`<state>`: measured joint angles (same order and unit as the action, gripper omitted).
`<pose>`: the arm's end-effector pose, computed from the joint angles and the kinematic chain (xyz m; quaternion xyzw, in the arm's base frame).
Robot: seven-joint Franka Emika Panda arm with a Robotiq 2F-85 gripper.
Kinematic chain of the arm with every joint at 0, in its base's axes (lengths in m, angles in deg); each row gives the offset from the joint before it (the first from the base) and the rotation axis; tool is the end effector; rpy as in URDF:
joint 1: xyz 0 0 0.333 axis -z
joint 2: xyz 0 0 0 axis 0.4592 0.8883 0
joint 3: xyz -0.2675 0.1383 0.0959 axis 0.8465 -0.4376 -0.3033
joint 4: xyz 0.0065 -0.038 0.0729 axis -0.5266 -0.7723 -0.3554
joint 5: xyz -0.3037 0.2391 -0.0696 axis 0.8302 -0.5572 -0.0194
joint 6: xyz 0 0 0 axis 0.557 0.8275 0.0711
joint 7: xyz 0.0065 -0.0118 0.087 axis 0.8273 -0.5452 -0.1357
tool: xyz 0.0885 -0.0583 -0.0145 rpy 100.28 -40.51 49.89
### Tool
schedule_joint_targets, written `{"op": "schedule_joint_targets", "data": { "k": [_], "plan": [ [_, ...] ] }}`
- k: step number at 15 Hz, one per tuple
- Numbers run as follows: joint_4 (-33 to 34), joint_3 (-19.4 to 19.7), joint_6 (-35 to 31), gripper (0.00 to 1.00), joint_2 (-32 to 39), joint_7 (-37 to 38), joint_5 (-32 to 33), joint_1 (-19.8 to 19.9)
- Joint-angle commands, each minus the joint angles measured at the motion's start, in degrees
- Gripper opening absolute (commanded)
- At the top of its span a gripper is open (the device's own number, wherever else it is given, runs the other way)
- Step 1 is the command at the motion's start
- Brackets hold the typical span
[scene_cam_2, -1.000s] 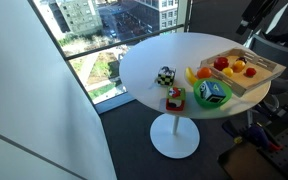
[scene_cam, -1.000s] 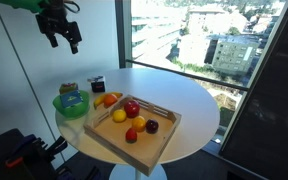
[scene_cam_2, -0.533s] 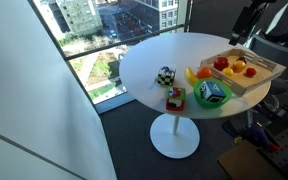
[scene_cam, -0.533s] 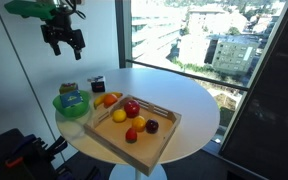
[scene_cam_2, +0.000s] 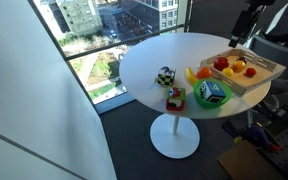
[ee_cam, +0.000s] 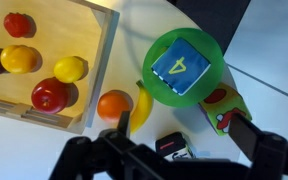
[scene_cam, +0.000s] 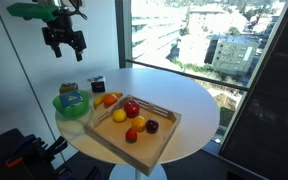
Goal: Remove the plush toy from the bowl
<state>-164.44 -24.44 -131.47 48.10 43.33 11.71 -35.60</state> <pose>0.3984 0.0793 0.4151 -0.9876 -0.1532 -0.0200 0.0276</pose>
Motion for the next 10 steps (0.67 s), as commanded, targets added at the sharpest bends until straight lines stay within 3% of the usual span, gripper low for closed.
{"op": "schedule_joint_targets", "data": {
  "k": [1, 10],
  "plan": [
    [0.1, -0.1, 0.1, 1.00, 0.0, 0.0, 0.0, 0.1],
    [-1.2, -2.4, -4.2, 1.00, 5.0, -1.8, 1.6, -1.6]
  ]
}}
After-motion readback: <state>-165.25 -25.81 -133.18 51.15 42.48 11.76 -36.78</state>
